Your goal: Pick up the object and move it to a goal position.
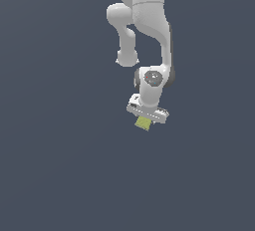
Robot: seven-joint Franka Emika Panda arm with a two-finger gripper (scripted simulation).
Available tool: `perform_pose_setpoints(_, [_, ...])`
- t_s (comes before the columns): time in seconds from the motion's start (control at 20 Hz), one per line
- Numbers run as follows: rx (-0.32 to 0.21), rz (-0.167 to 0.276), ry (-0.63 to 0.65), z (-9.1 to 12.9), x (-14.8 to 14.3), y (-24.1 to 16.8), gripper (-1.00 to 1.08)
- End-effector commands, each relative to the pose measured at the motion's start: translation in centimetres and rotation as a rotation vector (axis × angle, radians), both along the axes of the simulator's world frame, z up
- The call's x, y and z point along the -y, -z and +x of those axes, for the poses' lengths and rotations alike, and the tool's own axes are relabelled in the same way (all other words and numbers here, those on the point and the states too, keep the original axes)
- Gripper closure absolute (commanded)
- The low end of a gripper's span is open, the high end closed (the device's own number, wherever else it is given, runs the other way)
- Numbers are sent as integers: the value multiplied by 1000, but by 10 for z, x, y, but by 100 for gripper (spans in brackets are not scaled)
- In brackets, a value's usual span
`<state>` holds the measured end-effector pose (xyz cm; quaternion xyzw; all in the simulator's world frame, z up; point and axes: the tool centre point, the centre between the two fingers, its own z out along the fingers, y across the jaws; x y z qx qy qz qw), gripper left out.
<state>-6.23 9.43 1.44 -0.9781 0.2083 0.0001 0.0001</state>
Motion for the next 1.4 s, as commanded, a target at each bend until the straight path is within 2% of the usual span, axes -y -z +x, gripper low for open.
perform_pose_setpoints(0.0, [0, 0, 1, 0, 1, 4, -92])
perform_pose_setpoints(0.05, [0, 0, 1, 0, 1, 5, -92])
perform_pose_setpoints(0.1, [0, 0, 1, 0, 1, 5, 108])
perform_pose_setpoints(0.8, [10, 4, -5, 4, 1, 1, 108])
perform_pose_setpoints(1.05, [43, 20, -27, 14, 5, -9, 108])
perform_pose_setpoints(1.35, [110, 51, -75, 35, 13, -30, 108])
